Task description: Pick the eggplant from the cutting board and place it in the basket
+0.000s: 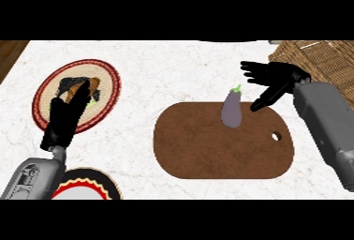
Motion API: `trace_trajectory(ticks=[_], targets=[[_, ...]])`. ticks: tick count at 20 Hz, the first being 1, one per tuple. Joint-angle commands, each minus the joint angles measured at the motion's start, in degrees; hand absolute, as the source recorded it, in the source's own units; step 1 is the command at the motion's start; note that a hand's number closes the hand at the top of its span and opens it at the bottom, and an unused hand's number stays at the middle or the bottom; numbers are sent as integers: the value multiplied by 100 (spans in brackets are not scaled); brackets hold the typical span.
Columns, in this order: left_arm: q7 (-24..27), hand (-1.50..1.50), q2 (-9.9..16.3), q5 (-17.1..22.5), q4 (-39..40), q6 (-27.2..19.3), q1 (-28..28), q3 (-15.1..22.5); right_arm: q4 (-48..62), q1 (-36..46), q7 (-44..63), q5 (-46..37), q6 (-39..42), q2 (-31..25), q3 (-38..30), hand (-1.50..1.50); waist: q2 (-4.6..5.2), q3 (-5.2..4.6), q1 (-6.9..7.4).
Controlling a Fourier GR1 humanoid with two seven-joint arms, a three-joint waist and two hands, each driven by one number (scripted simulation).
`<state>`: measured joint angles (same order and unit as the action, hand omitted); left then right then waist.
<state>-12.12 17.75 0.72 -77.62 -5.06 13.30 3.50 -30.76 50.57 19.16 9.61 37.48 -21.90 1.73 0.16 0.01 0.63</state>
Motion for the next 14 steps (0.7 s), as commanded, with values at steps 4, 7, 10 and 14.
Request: trace_trajectory(ticks=[4,7,10,14], targets=[[16,0,-74,-102,9,168,-22,-162,206,-183,-433,-345,-83,200,-93,-150,5,0,-7],[-59,0,-177,-247,-470,148,-393,-14,-25,-23,72,-326,-306,499,-122,-150,-15,-1,-13],[187,0,-246,-282,-79,232,-293,-89,562,146,-305,-444,11,330,-255,-150,8,1,21],[56,0,-80,-260,147,343,25,-412,-65,-31,454,-321,2,603,-228,-150,-18,-3,-54]])
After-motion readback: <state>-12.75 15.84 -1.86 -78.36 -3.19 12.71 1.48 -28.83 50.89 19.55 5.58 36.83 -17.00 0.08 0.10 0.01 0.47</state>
